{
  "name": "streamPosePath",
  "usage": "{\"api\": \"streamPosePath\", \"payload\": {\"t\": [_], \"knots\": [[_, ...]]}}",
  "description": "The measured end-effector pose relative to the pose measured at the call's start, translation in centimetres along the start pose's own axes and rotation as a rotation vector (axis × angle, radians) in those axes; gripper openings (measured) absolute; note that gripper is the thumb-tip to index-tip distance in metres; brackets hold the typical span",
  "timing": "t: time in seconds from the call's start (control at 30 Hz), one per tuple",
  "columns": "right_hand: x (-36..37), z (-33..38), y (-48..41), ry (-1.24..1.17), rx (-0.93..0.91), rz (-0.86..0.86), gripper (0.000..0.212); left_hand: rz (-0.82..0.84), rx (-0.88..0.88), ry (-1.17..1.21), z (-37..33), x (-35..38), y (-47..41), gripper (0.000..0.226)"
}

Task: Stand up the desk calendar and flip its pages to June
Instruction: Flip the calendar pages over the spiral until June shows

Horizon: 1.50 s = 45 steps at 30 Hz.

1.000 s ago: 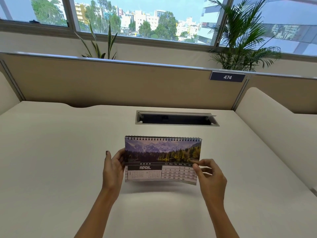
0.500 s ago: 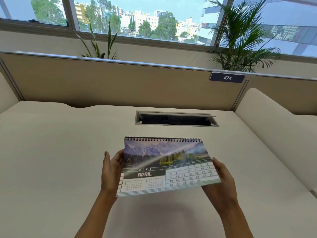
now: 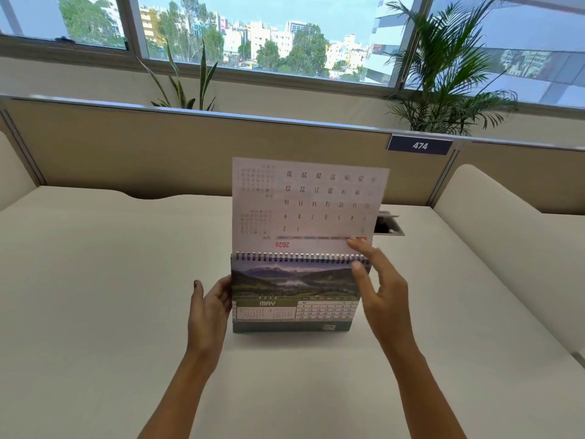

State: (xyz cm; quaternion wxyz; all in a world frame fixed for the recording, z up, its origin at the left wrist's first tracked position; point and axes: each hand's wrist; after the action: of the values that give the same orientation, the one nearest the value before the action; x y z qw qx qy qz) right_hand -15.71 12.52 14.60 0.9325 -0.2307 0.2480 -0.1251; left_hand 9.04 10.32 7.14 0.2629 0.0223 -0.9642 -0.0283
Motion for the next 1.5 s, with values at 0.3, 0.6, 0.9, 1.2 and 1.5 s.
{"api": "streamPosePath", "payload": {"t": [0.3, 0.6, 0.9, 1.2, 1.5], "knots": [[1.8, -1.0, -0.6, 0.486, -0.087, -0.013, 0.031, 0.005, -0.008, -0.02, 0.0, -0.1, 0.0, 0.062], [2.4, -1.1, 1.8, 0.209, 0.133, -0.422, 0.043, -0.003, -0.008, -0.016, -0.3, 0.2, -0.1, 0.06], [3.1, -4.3, 4.9, -0.024, 0.482, -0.305, 0.036, -0.011, -0.008, -0.017, -0.2, 0.2, 0.0, 0.058], [2.9, -4.9, 5.6, 0.037, 0.489, -0.391, 0.02, -0.01, -0.005, -0.021, -0.2, 0.3, 0.0, 0.058], [1.7, -4.8, 5.5, -0.007, 0.524, -0.378, 0.009, -0.009, -0.017, -0.03, -0.2, 0.2, -0.1, 0.061]]}}
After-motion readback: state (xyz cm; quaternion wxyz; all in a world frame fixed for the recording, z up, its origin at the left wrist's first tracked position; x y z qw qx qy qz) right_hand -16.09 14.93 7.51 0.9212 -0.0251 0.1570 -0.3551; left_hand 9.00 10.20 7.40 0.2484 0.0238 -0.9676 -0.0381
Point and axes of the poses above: each hand's wrist, its own y-axis away from the middle knuckle, its own x-axis out of the palm, z = x × y, and after that the axes turned 4 degrees about y, right-handed
